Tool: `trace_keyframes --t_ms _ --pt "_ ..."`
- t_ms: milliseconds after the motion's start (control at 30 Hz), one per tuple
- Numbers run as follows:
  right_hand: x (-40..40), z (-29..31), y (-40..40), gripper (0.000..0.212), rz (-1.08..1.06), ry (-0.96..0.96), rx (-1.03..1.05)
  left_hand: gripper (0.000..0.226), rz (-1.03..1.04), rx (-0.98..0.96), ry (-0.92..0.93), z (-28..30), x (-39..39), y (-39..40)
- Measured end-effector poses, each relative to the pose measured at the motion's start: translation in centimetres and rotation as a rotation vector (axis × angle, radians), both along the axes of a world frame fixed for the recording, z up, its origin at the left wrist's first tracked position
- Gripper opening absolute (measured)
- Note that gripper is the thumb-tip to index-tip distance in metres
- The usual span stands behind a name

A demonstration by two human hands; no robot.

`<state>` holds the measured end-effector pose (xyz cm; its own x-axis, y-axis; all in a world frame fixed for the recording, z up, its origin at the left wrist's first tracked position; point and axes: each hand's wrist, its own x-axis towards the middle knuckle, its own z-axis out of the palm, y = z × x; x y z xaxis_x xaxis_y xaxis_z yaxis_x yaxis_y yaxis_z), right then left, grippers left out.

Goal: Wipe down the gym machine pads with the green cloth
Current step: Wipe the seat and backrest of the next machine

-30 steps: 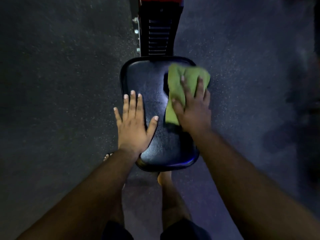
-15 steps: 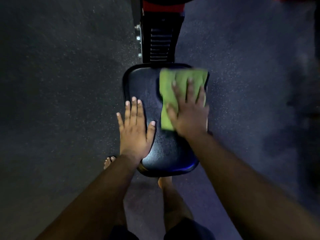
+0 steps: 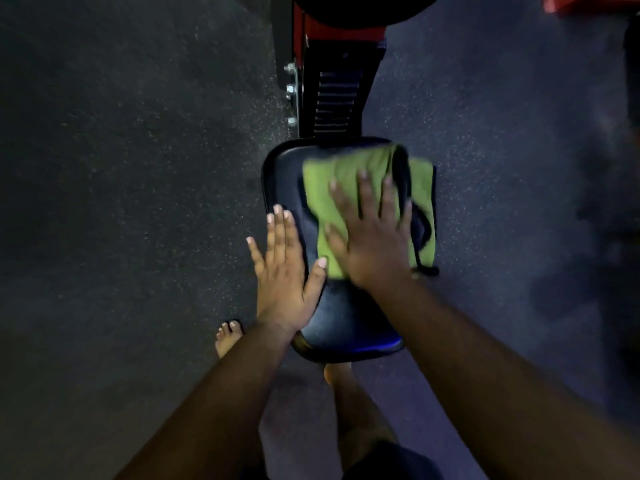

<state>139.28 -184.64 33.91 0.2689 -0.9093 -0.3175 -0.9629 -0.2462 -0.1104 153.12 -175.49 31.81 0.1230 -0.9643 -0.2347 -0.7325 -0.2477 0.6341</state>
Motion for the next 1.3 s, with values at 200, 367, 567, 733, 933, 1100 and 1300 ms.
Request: trace_keyframes --t_ms 200,367,567,733,933,1100,1300 --pt "-0.1 0.9 5.1 0.076 0.041 0.051 0.117 0.087 0.117 0.015 0.255 1.1 1.4 1.6" --pt "8.7 -0.9 -5.5 0.076 -0.055 0.045 0.043 0.074 0.226 -0.025 0.525 1.4 4.6 1.2" --pt "8.6 0.1 1.1 0.063 0.311 -0.007 0.021 0.076 0.208 -0.013 0.253 2.6 7.6 0.8" --pt "2.6 1.4 11.9 0.060 0.490 0.000 0.037 0.079 0.112 0.123 0.229 3.1 7.2 2.3" --pt "-4.7 2.0 13.0 0.075 0.120 0.032 0.049 0.084 -0.055 0.183 0.063 2.6 4.2 3.0" --pt "-3.3 1.1 4.5 0.075 -0.187 -0.040 0.109 0.081 -0.133 0.166 -0.076 1.7 2.5 1.3" --pt "-2.3 0.6 -0.5 0.073 -0.217 -0.076 0.101 0.081 -0.163 0.161 -0.164 1.5 2.0 -0.3"
